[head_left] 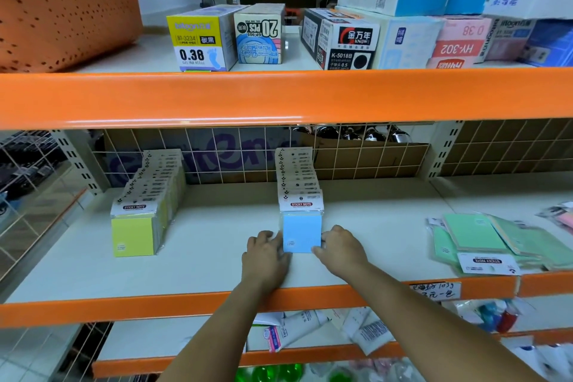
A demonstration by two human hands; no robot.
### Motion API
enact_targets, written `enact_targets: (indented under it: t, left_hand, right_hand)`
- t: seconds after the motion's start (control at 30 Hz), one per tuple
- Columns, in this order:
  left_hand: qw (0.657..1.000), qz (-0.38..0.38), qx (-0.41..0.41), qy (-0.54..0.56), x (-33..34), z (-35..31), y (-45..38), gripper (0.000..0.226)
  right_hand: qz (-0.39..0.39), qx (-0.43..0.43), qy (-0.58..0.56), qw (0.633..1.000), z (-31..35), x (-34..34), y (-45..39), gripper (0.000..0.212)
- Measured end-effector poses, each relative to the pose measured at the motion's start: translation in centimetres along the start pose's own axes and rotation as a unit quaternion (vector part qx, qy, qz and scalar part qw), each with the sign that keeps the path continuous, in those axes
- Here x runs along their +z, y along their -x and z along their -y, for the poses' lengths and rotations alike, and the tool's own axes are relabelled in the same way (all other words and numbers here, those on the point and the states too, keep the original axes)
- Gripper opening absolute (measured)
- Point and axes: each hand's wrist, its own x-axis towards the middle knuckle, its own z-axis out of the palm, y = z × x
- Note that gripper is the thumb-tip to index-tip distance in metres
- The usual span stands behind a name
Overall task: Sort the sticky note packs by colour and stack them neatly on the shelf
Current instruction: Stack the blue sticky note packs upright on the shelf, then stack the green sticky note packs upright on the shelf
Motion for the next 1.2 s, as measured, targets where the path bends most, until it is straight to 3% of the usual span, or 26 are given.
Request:
enact_targets:
  t: [0.33,0.5,0.73,1.07,1.2]
  left_hand:
    - [0.997,0.016,-0.004,0.075,-0.4,0.5,-0.5,0.054]
    - [0.997,0.021,0.006,0.069,-0.6,0.7,-0.4,0.055]
    - [0.998,0.027,0.014,0.046,-0.4,1.1,-0.6,0.058]
    - [1.000,0.022,0.011,-0.002,-0.2,1.0,-0.8,0.056]
    - [0.994,-0.034,-0.088,0.063,0.5,-0.2,-0.4,0.040]
  right_hand:
    - [-0.022,0.026,-0.039,0.999,0.6,0.0,0.7,0.038]
    - [-0.013,0.061,-0.093,0.994,0.9,0.0,1.4,0.054]
    - [-0.015,0.077,-0.104,0.991,1.0,0.0,1.6,0.054]
    - [0.023,0.014,-0.101,0.995,-0.6,-0.5,1.3,0.050]
    - [0.101,-0.044,-0.127,0.986,-2.4,-2.1,1.9,0.060]
